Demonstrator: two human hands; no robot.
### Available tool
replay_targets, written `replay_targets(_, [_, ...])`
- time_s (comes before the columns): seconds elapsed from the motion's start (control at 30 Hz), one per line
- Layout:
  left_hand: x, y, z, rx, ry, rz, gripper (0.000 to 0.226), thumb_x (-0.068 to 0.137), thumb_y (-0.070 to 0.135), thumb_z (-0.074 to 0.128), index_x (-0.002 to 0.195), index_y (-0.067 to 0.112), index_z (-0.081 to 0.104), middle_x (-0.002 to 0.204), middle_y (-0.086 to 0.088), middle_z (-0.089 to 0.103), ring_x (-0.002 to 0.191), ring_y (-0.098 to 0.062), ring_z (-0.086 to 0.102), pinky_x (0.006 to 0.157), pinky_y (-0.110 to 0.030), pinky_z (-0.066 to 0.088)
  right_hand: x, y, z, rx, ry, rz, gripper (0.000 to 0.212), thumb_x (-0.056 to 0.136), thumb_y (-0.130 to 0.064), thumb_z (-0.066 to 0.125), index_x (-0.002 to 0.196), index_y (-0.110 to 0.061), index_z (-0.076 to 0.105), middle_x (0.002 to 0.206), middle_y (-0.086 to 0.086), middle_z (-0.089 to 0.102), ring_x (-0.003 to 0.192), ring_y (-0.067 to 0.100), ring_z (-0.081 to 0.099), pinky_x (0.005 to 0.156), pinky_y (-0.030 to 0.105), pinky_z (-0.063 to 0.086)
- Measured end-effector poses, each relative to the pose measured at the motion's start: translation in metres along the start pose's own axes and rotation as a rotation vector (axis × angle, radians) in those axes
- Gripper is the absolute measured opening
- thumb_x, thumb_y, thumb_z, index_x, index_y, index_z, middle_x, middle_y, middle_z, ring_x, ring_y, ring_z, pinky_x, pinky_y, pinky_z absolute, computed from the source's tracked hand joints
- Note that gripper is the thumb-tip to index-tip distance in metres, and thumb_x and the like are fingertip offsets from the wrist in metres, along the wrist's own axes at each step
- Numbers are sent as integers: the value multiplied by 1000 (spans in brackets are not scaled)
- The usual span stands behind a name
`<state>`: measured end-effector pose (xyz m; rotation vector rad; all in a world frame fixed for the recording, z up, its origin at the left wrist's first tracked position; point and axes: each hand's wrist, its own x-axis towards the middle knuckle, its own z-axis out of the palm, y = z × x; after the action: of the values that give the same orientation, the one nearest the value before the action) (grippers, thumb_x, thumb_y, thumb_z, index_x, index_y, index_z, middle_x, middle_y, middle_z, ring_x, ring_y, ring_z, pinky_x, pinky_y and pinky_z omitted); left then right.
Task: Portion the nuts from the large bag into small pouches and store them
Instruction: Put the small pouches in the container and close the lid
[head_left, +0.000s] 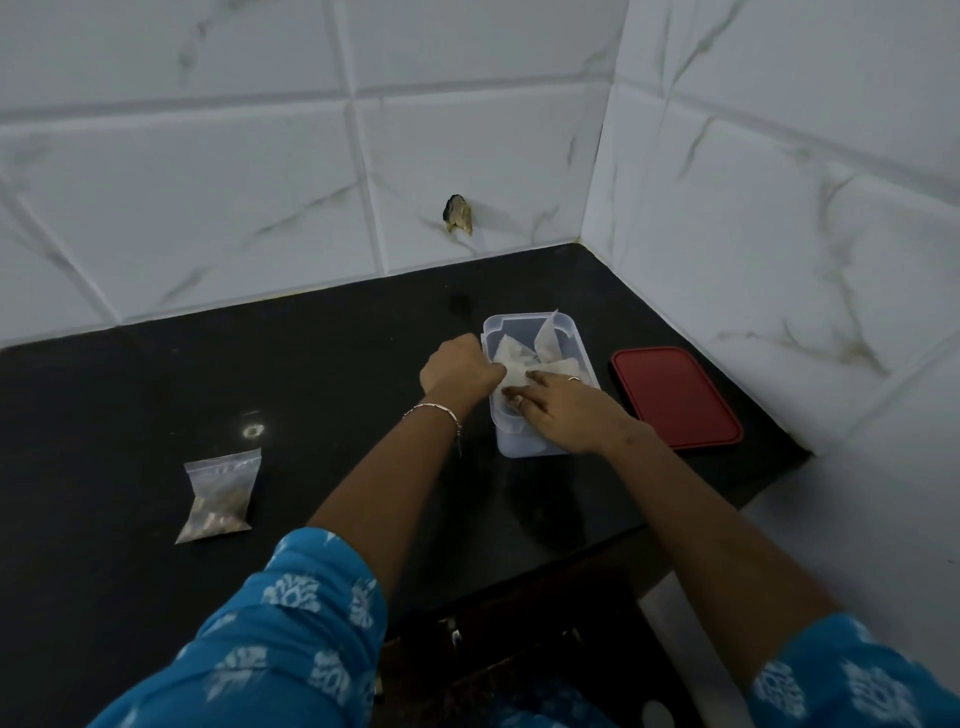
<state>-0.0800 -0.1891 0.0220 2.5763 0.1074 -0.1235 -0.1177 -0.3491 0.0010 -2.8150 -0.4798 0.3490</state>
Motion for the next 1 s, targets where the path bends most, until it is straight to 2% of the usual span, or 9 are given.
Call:
replay_targets(0.27, [11, 0, 15, -41, -47, -65, 16, 80, 27, 58, 89, 14, 53, 89, -6, 66, 87, -26, 66, 76, -32, 52, -7, -3, -3, -118, -17, 3, 47, 104, -44, 21, 149, -33, 31, 158, 8, 26, 144, 28, 26, 109, 47, 34])
replay_targets(0.33, [15, -8, 16, -163, -93, -54, 27, 82, 36, 61, 89, 10, 56, 77, -7, 68, 77, -26, 68, 78, -37, 57, -9, -6, -3, -42, 61, -4, 44, 104, -43, 27, 143, -33, 43, 156, 6, 32, 139, 27, 34, 106, 43, 35])
replay_targets(0.43, [13, -18, 7, -345, -156, -62, 57, 87, 61, 55, 87, 5, 64, 62, -8, 65, 59, -22, 64, 62, -33, 54, -9, -9, 0, 43, 292, -74, 36, 102, -37, 39, 129, -26, 60, 151, 4, 38, 130, 24, 44, 103, 36, 38])
replay_targets(0.57, [3, -46, -14, -469, -85, -113, 49, 90, 60, 53, 93, 11, 60, 79, -6, 70, 63, -17, 63, 53, -27, 46, -3, -25, -1, 99, 519, -195, 32, 95, -25, 53, 125, -21, 63, 140, 3, 50, 121, 20, 50, 97, 28, 40])
replay_targets(0.67, [-24, -80, -23, -554, 42, -164, 37, 88, 46, 64, 106, 15, 55, 97, 0, 65, 83, -14, 62, 69, -30, 50, 5, -52, -5, 191, 622, -265, 29, 94, -20, 57, 122, -19, 64, 133, 0, 55, 121, 16, 50, 100, 28, 41])
replay_targets(0.73, [-46, -106, -26, -555, 203, -189, 43, 87, 37, 69, 119, 16, 49, 105, 4, 57, 97, -13, 58, 81, -30, 50, 14, -74, -1, 216, 590, -310, 30, 95, -22, 56, 124, -21, 62, 133, -3, 53, 123, 13, 48, 101, 26, 39])
replay_targets(0.83, [-75, -151, -38, -477, 545, -252, 53, 83, 25, 73, 126, 9, 47, 119, -6, 57, 114, -23, 53, 96, -34, 45, 28, -111, 19, 290, 427, -385, 34, 96, -23, 54, 130, -24, 57, 134, -3, 50, 125, 15, 45, 102, 25, 35])
replay_targets(0.93, [-99, -188, -58, -449, 796, -449, 59, 83, 19, 70, 132, 4, 42, 132, -14, 48, 124, -32, 42, 103, -39, 37, 43, -144, 45, 376, 127, -396, 45, 97, -27, 54, 140, -31, 45, 140, -3, 46, 132, 19, 39, 109, 31, 32])
replay_targets(1.0, [-113, -211, -71, -461, 838, -581, 64, 83, 20, 69, 137, 5, 37, 138, -15, 42, 128, -34, 39, 105, -47, 38, 51, -163, 62, 385, -84, -388, 53, 97, -31, 54, 146, -35, 36, 149, -3, 40, 139, 20, 33, 115, 39, 29])
